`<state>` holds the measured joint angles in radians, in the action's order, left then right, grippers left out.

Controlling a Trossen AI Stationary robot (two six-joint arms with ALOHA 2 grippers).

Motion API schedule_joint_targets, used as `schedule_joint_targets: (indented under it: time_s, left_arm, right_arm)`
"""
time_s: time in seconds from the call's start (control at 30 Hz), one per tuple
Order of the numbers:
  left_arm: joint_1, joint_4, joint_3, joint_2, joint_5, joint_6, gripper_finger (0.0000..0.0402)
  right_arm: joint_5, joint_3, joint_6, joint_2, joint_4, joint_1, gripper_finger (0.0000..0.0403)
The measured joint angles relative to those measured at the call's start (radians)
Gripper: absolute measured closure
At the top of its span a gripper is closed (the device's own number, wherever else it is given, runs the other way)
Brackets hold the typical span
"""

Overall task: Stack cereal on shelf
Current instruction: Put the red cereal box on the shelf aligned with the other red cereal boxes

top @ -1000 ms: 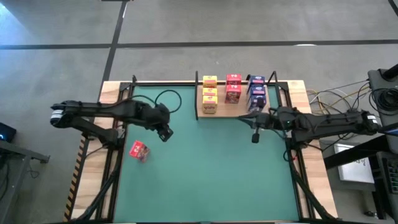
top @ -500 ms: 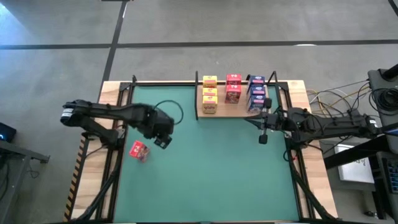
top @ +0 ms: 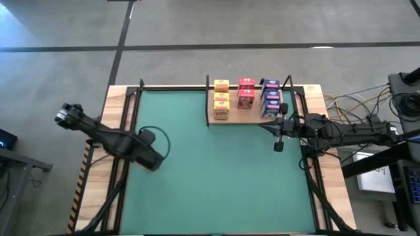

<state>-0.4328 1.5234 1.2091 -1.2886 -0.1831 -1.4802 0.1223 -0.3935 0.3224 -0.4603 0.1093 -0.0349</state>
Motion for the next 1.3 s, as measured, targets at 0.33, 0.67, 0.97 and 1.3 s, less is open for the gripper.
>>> schedule_joint_targets:
  time_s: [0.33, 0.67, 0.97, 1.3]
  left_arm:
    - [-0.064, -0.058, -0.155, 0.139, -0.054, -0.127, 0.0147]
    - [-0.064, -0.177, -0.303, 0.185, -0.030, -0.154, 0.0147]
    - [-0.064, -0.171, -0.304, 0.178, -0.022, -0.153, 0.0147]
    - [-0.063, -0.090, -0.257, 0.186, -0.009, -0.126, 0.0147]
  right_arm:
    - [0.000, 0.000, 0.000, 0.000, 0.000, 0.000, 0.0394]
    - [0.000, 0.000, 0.001, 0.000, 0.000, 0.000, 0.0394]
    - [0.000, 0.000, -0.036, 0.000, 0.000, 0.000, 0.0394]
    - [-0.003, 0.021, -0.122, 0.000, -0.002, 0.000, 0.0394]
